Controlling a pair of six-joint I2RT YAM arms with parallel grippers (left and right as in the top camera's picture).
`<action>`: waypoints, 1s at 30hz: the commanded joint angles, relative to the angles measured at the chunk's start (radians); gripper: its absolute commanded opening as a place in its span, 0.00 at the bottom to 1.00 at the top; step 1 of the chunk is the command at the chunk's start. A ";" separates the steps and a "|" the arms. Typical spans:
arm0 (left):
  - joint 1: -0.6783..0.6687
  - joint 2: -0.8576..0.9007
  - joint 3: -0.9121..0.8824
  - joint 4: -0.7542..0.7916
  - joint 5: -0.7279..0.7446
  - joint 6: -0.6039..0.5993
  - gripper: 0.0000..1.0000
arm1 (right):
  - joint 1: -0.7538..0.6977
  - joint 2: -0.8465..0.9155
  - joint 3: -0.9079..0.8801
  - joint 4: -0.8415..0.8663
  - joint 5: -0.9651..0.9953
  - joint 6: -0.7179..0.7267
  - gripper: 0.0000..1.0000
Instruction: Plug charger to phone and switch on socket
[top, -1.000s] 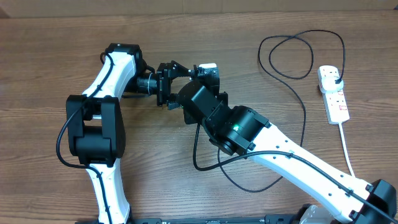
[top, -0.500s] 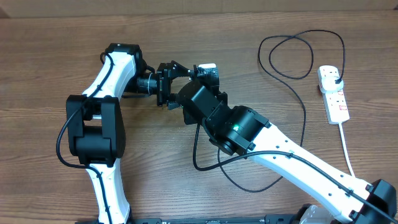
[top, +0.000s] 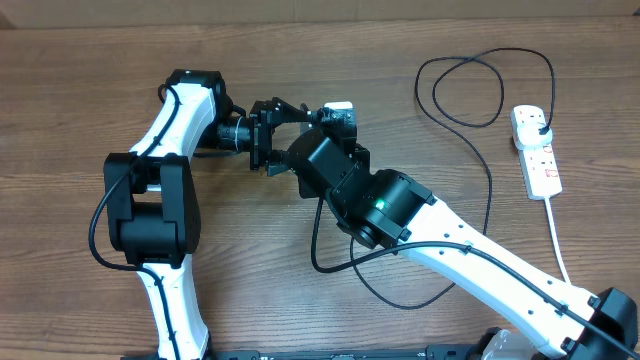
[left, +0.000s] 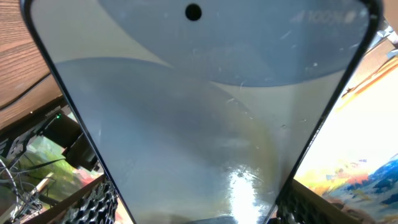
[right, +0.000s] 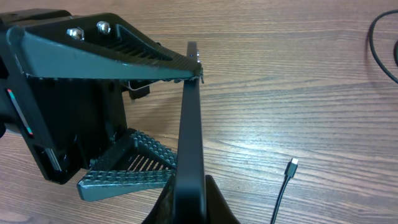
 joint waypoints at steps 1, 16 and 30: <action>-0.003 0.001 0.025 0.003 0.040 0.020 0.63 | 0.004 -0.003 0.023 0.029 -0.027 0.130 0.04; -0.003 0.001 0.025 0.002 0.043 0.006 0.97 | 0.000 -0.065 0.023 0.142 0.045 1.023 0.04; -0.003 0.001 0.025 0.002 0.052 -0.108 0.81 | -0.087 -0.071 0.022 0.005 0.052 1.378 0.04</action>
